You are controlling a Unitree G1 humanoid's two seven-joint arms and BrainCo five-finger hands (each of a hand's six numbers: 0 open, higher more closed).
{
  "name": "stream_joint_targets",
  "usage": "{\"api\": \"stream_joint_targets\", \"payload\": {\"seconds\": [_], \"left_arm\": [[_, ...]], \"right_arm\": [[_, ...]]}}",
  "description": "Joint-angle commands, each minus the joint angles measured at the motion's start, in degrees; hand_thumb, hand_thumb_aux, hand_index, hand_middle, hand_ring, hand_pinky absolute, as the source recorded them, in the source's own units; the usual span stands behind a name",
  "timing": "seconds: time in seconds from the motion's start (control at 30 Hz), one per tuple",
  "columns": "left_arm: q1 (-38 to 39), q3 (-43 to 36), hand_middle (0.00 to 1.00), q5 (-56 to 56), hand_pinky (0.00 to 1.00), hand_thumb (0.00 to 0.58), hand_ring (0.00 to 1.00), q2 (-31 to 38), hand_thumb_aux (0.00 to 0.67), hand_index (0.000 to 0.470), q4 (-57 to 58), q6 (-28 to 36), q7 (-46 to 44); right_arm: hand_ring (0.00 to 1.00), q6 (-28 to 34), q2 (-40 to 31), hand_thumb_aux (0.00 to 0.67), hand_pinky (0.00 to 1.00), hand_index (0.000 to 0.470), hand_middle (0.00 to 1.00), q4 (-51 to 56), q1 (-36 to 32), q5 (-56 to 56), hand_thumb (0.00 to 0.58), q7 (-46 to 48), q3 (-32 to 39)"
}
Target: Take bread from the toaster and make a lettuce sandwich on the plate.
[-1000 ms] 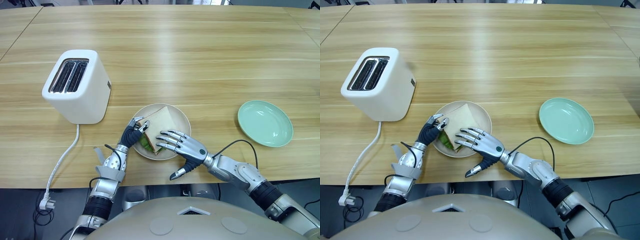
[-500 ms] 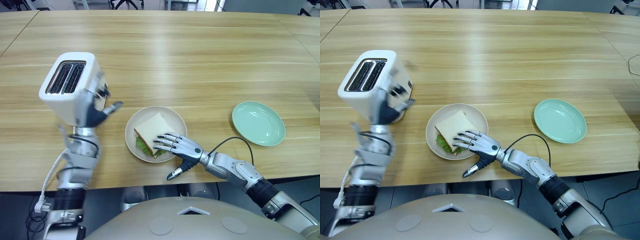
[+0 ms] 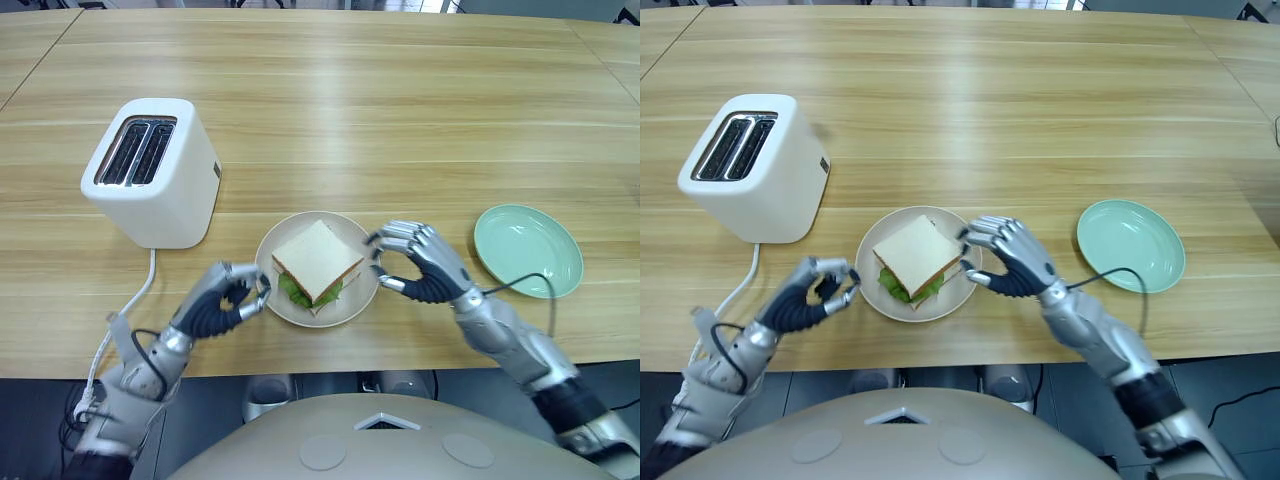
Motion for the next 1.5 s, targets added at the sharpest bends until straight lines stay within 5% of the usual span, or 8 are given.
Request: {"api": "stream_joint_targets", "payload": {"seconds": [0.03,0.5,1.17,1.2,1.23,1.27,1.33,1.5], "left_arm": [[2.8,-1.03,1.0,5.29,1.0,0.58,1.0,2.55,0.67,0.46,2.97,1.34,-4.28],[-19.48,-8.66,1.0,18.98,1.0,0.58,1.0,-9.17,0.67,0.46,13.45,10.58,-2.41],[-57.96,-9.43,1.0,18.09,1.0,0.58,1.0,-27.0,0.67,0.46,58.05,14.51,20.92],[-57.68,-8.59,0.82,16.86,0.82,0.58,0.82,-27.09,0.659,0.453,57.2,12.27,22.25],[-57.08,-7.45,0.36,15.01,0.36,0.47,0.36,-27.3,0.378,0.26,55.78,9.31,22.95],[-56.2,-6.23,0.0,12.46,0.0,0.0,0.0,-27.68,0.0,0.0,53.87,6.52,22.63],[-53.98,-3.95,0.0,6.82,0.0,0.0,0.0,-28.63,0.0,0.0,48.58,2.0,20.99],[-47.56,-0.36,0.0,-2.35,0.0,0.0,0.0,-29.91,0.0,0.0,29.96,-2.57,18.37]], "right_arm": [[1.0,-0.35,-4.74,0.67,1.0,0.46,1.0,3.59,5.26,1.61,0.58,8.44,0.04],[1.0,9.06,11.49,0.67,1.0,0.46,1.0,10.5,-7.53,-15.0,0.58,9.13,4.89],[1.0,17.24,34.51,0.67,1.0,0.46,1.0,67.81,-42.92,-9.98,0.58,-6.29,5.08],[1.0,15.52,34.37,0.67,1.0,0.46,1.0,67.31,-42.63,-9.28,0.58,-7.26,4.74],[1.0,13.46,33.99,0.659,1.0,0.453,1.0,66.19,-42.03,-8.46,0.58,-8.35,4.25],[0.89,11.05,33.44,0.489,0.89,0.336,0.89,64.63,-41.16,-7.65,0.538,-9.65,3.79],[0.08,6.21,32.21,0.0,0.08,0.0,0.08,60.39,-38.78,-5.49,0.0,-11.67,2.15],[0.0,-2.41,30.85,0.0,0.0,0.0,0.0,44.7,-31.28,4.69,0.0,-12.28,-5.35]]}}
